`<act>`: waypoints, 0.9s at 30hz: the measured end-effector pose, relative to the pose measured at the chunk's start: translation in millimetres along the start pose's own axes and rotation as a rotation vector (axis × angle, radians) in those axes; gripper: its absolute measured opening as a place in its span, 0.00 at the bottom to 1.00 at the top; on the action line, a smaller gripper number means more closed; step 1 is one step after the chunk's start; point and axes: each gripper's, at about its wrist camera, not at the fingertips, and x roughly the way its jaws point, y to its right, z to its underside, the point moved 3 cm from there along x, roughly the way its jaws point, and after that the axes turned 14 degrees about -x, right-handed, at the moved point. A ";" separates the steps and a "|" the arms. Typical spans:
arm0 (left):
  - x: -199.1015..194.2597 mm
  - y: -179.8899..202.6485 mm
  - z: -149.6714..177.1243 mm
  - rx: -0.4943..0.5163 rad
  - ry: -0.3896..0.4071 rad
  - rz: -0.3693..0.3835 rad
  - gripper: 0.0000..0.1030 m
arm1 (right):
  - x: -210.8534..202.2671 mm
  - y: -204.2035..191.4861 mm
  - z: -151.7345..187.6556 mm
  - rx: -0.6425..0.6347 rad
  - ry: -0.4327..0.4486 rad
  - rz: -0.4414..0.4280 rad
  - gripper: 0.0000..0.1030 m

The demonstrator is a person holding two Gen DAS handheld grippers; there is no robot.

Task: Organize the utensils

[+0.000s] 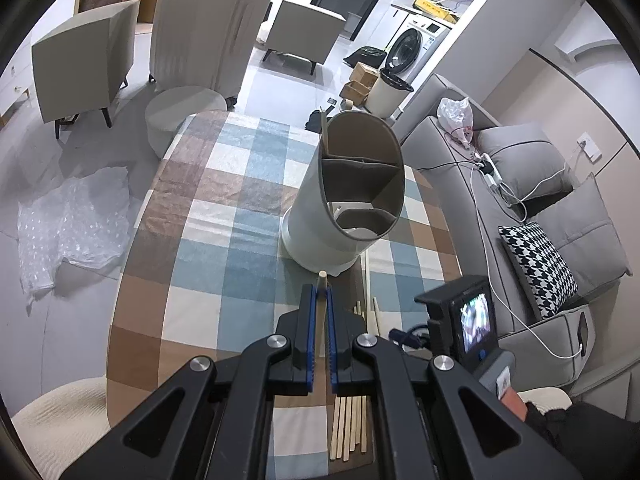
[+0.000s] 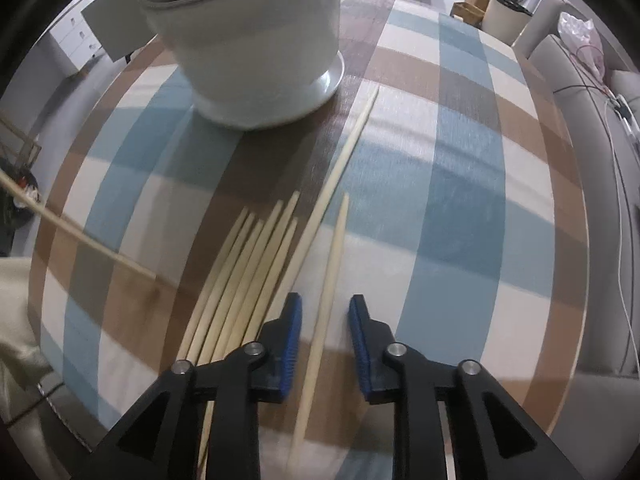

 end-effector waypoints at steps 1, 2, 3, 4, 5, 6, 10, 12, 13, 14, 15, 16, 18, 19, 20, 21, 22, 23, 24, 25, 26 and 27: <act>0.2 0.5 -0.7 0.005 0.001 -0.001 0.01 | 0.9 1.0 -4.2 -0.002 0.005 0.002 0.27; 0.4 0.1 -1.1 0.008 0.002 -0.002 0.01 | 1.5 2.3 -8.3 -0.002 0.013 0.001 0.27; 1.2 0.0 -2.1 0.008 0.001 -0.004 0.01 | 2.0 3.5 -11.9 -0.001 0.020 0.001 0.27; 1.7 -0.7 -2.6 0.005 -0.002 -0.002 0.01 | 2.1 4.3 -14.5 -0.002 0.024 0.001 0.27; 2.7 -1.3 -3.5 -0.001 -0.007 0.001 0.01 | 2.0 5.7 -16.4 -0.002 0.031 0.001 0.23; 3.5 -2.1 -3.8 -0.005 -0.011 0.003 0.01 | 2.9 6.2 -17.6 -0.003 0.042 0.002 0.16; 6.0 -3.3 -5.9 -0.018 -0.022 0.006 0.01 | 6.9 13.2 -13.1 0.029 0.076 -0.025 0.05; 6.5 -2.8 -6.0 -0.018 -0.023 0.004 0.01 | 7.0 15.9 -13.9 0.042 0.087 -0.043 0.05; 6.7 -2.4 -6.2 -0.017 -0.024 0.005 0.01 | 6.2 16.9 -12.0 0.051 0.091 -0.039 0.05; 6.9 -1.6 -6.0 -0.015 -0.024 0.006 0.01 | 5.8 20.4 -10.4 0.069 0.102 -0.047 0.05; 7.0 -0.5 -5.5 -0.011 -0.022 0.005 0.01 | 3.1 24.1 -8.3 0.102 0.123 -0.071 0.05; 7.0 0.8 -4.9 -0.005 -0.018 0.002 0.01 | 3.4 31.1 -8.9 0.124 0.138 -0.084 0.05; 5.5 3.4 -3.2 0.011 -0.009 0.000 0.01 | -11.4 40.1 -5.5 0.183 0.215 -0.116 0.05; 4.8 5.2 -2.3 0.019 -0.004 0.000 0.01 | -19.8 42.3 -3.8 0.199 0.249 -0.124 0.05; 3.5 6.5 -1.0 0.027 0.001 -0.001 0.01 | -28.4 43.3 -1.5 0.208 0.279 -0.126 0.05; 2.1 7.9 0.7 0.038 0.006 -0.007 0.01 | -37.0 44.6 0.3 0.218 0.313 -0.134 0.05; 0.7 9.3 2.8 0.049 0.010 -0.015 0.01 | -47.8 45.2 3.1 0.229 0.351 -0.140 0.05; -0.6 10.6 4.7 0.056 0.014 -0.020 0.01 | -59.7 45.1 5.8 0.236 0.388 -0.138 0.05; -1.6 11.6 6.0 0.058 0.015 -0.021 0.01 | -71.6 43.8 8.6 0.240 0.432 -0.149 0.04; -2.6 12.6 7.3 0.058 0.014 -0.023 0.01 | -79.8 40.8 10.4 0.238 0.453 -0.148 0.04; -3.9 13.7 8.9 0.059 0.015 -0.025 0.01 | -89.4 37.1 13.4 0.232 0.478 -0.141 0.04; -5.6 15.0 10.6 0.062 0.016 -0.029 0.01 | -95.5 34.4 16.1 0.228 0.497 -0.144 0.04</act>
